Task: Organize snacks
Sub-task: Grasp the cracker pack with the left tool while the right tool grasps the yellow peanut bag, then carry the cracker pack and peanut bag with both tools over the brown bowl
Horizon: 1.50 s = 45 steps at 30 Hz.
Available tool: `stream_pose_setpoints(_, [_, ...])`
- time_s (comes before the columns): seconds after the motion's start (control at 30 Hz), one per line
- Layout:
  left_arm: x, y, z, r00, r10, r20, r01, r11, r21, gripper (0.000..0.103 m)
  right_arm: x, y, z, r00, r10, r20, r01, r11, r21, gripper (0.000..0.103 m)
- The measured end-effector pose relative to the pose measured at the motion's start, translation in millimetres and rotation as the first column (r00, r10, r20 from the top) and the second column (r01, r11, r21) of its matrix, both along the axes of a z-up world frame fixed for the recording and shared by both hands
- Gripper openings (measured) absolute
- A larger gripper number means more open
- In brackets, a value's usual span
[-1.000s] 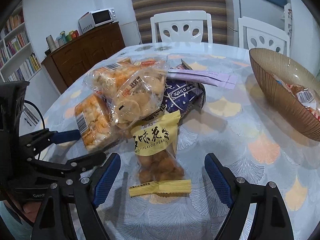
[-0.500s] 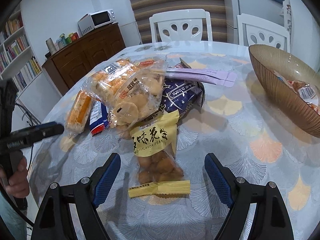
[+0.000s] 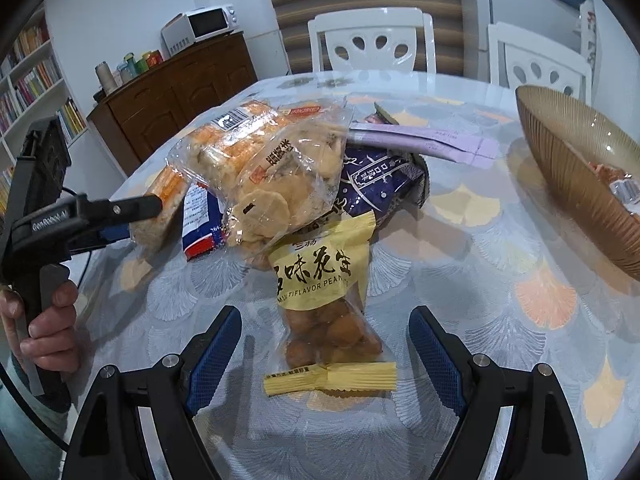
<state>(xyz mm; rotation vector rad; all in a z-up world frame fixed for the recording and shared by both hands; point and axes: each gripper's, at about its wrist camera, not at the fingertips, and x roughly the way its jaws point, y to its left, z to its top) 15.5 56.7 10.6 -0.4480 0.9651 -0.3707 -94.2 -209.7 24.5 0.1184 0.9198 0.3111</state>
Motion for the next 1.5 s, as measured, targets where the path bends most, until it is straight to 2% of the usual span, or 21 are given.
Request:
stream_pose_setpoints(0.07, [6, -2, -1, 1.000, 0.005, -0.004, -0.005, 1.000, -0.008, 0.075, 4, -2, 1, 1.000, -0.006, -0.016, 0.007, 0.998, 0.069, 0.084])
stream_pose_setpoints(0.13, [8, -7, -1, 1.000, 0.014, 0.004, -0.014, 1.000, 0.012, 0.074, 7, 2, -1, 1.000, -0.022, -0.022, 0.023, 0.999, 0.047, 0.083])
stream_pose_setpoints(0.17, [10, -11, -1, 1.000, 0.014, 0.006, -0.014, 0.999, 0.031, 0.067, 7, 8, -3, 1.000, -0.016, -0.023, 0.016, 1.000, 0.017, 0.081])
stream_pose_setpoints(0.2, [11, -15, -1, 1.000, 0.016, 0.008, -0.016, 0.998, 0.059, 0.055, 6, 13, -4, 1.000, -0.017, -0.023, 0.017, 1.000, -0.009, 0.072])
stream_pose_setpoints(0.27, [10, -22, 0, 1.000, 0.010, 0.021, -0.012, 0.995, 0.103, 0.046, 4, 18, -3, 1.000, -0.027, -0.015, 0.027, 0.998, -0.055, 0.064])
stream_pose_setpoints(0.33, [6, -24, 1, 0.999, 0.026, 0.035, -0.030, 0.992, 0.121, 0.044, 1, 21, -3, 1.000, -0.029, -0.006, 0.029, 0.997, -0.073, 0.046])
stream_pose_setpoints(0.47, [-3, -22, 2, 0.998, 0.041, 0.057, -0.048, 0.992, 0.117, 0.044, -3, 16, -2, 0.999, -0.047, -0.002, 0.047, 0.995, -0.087, 0.045])
stream_pose_setpoints(0.7, [-11, -16, 2, 0.992, 0.067, 0.102, -0.079, 0.990, 0.116, 0.044, -21, -18, 2, 0.987, -0.158, -0.011, 0.156, 0.981, -0.119, 0.044])
stream_pose_setpoints(0.8, [-15, -21, 5, 0.990, 0.056, 0.127, -0.074, 0.987, 0.141, 0.044, -31, -45, 3, 0.976, -0.219, -0.013, 0.217, 0.972, -0.091, 0.044])
stream_pose_setpoints(0.97, [-16, -24, 6, 0.990, 0.048, 0.136, -0.070, 0.984, 0.162, 0.044, -35, -73, -3, 0.964, -0.262, -0.048, 0.261, 0.965, -0.023, 0.044])
stream_pose_setpoints(1.07, [-16, -23, 5, 0.989, 0.056, 0.135, -0.077, 0.984, 0.158, 0.044, -36, -75, -3, 0.961, -0.270, -0.054, 0.269, 0.963, -0.009, 0.047])
stream_pose_setpoints(1.1, [-16, -23, 5, 0.989, 0.058, 0.134, -0.079, 0.984, 0.160, 0.044, -36, -73, -3, 0.962, -0.266, -0.053, 0.266, 0.964, -0.005, 0.052])
stream_pose_setpoints(1.2, [-17, -24, 7, 0.989, 0.059, 0.135, -0.082, 0.981, 0.177, 0.044, -35, -64, -3, 0.965, -0.261, -0.032, 0.259, 0.964, -0.058, 0.053])
stream_pose_setpoints(1.33, [-20, -30, 20, 0.987, 0.050, 0.151, -0.082, 0.974, 0.213, 0.044, -41, -57, -2, 0.967, -0.255, -0.005, 0.253, 0.961, -0.110, 0.044])
stream_pose_setpoints(1.5, [-25, -46, 56, 0.977, 0.009, 0.211, -0.061, 0.970, 0.237, 0.044, -51, -62, 7, 0.967, -0.256, 0.019, 0.257, 0.961, -0.102, 0.044])
